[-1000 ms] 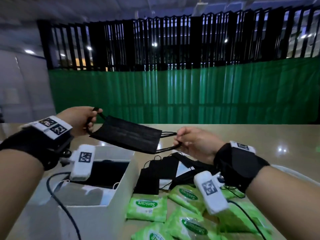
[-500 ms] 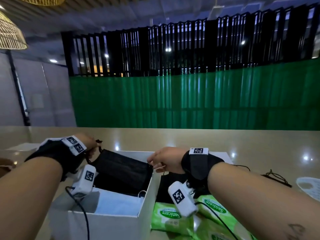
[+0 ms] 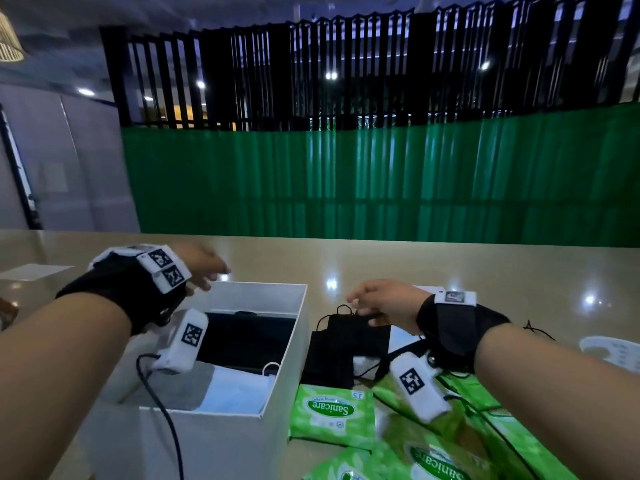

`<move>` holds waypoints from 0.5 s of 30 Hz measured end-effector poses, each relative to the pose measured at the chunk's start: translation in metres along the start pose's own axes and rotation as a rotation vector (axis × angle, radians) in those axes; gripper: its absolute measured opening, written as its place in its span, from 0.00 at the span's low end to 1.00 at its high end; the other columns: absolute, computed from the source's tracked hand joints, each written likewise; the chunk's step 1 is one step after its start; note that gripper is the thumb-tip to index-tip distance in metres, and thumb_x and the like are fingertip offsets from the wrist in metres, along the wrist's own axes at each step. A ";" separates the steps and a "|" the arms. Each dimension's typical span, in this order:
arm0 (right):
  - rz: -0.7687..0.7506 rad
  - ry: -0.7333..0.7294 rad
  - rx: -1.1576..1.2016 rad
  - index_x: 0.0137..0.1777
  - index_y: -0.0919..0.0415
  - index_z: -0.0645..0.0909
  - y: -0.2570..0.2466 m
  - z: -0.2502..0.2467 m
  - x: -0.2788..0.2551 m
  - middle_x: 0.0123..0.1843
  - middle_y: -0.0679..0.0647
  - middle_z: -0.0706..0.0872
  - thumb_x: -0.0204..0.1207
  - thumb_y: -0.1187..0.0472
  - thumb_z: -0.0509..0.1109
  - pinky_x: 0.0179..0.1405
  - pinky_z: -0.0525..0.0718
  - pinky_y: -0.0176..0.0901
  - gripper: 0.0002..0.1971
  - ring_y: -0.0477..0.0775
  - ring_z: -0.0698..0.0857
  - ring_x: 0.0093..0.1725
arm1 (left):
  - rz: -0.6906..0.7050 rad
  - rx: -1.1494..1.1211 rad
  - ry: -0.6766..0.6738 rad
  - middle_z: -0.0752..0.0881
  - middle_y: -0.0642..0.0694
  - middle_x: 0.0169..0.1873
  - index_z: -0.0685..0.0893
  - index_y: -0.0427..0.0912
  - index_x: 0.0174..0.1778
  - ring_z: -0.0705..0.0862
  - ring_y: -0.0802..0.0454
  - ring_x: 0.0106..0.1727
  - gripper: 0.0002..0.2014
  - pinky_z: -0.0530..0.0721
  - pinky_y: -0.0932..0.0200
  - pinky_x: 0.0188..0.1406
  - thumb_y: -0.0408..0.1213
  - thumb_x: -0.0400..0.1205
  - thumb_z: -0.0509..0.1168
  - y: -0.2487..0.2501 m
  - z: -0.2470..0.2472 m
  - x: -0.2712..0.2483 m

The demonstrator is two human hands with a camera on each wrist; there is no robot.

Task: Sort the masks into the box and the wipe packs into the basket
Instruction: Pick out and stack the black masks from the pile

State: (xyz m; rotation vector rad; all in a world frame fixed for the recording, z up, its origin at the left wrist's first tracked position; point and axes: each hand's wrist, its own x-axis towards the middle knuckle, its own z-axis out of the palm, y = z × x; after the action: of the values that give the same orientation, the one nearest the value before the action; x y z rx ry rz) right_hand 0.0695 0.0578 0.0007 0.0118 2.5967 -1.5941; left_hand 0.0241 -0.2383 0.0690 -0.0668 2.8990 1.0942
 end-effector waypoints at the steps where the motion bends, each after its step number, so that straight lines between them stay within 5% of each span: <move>1: 0.016 0.025 -0.028 0.49 0.57 0.82 0.009 -0.012 -0.003 0.40 0.49 0.80 0.81 0.63 0.63 0.35 0.79 0.34 0.06 0.46 0.77 0.40 | 0.032 -0.015 -0.022 0.81 0.43 0.39 0.79 0.38 0.44 0.80 0.49 0.35 0.06 0.74 0.60 0.34 0.37 0.82 0.66 0.012 0.000 -0.003; 5: 0.157 0.178 -0.139 0.44 0.58 0.80 0.051 -0.057 -0.013 0.35 0.54 0.77 0.79 0.58 0.67 0.35 0.75 0.42 0.05 0.50 0.75 0.35 | 0.201 -0.072 -0.102 0.84 0.45 0.42 0.82 0.42 0.50 0.83 0.51 0.38 0.07 0.82 0.56 0.40 0.41 0.82 0.65 0.066 0.013 -0.021; 7: 0.246 0.219 -0.229 0.46 0.59 0.81 0.069 -0.076 -0.021 0.41 0.57 0.79 0.79 0.58 0.67 0.42 0.76 0.45 0.05 0.54 0.77 0.42 | 0.280 -0.032 -0.152 0.85 0.46 0.45 0.81 0.45 0.53 0.84 0.52 0.43 0.08 0.83 0.57 0.43 0.44 0.83 0.64 0.094 0.026 -0.035; 10: 0.368 0.201 -0.471 0.63 0.64 0.80 0.088 -0.097 -0.040 0.60 0.60 0.82 0.81 0.54 0.64 0.56 0.79 0.45 0.16 0.59 0.80 0.59 | 0.414 0.129 -0.179 0.84 0.52 0.49 0.80 0.50 0.54 0.85 0.55 0.51 0.10 0.85 0.57 0.52 0.50 0.83 0.62 0.134 0.054 -0.055; 12: 0.406 0.175 -0.621 0.62 0.62 0.81 0.098 -0.106 -0.050 0.62 0.58 0.83 0.81 0.50 0.65 0.51 0.76 0.39 0.18 0.56 0.81 0.59 | 0.465 0.243 -0.187 0.84 0.53 0.52 0.79 0.53 0.58 0.84 0.55 0.54 0.13 0.84 0.53 0.58 0.54 0.81 0.62 0.153 0.075 -0.061; 15: 0.425 0.155 -0.644 0.44 0.57 0.78 0.117 -0.115 -0.056 0.43 0.52 0.82 0.79 0.48 0.66 0.34 0.71 0.37 0.12 0.51 0.78 0.44 | 0.426 0.333 -0.206 0.84 0.50 0.54 0.79 0.49 0.61 0.84 0.52 0.55 0.17 0.83 0.53 0.59 0.54 0.81 0.63 0.165 0.109 -0.056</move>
State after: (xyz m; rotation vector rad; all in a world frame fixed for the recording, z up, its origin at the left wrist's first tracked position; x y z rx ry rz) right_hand 0.1230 0.2153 -0.0468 0.6078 2.8352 -0.6109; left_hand 0.0735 -0.0407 0.0987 0.6565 2.9231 0.5842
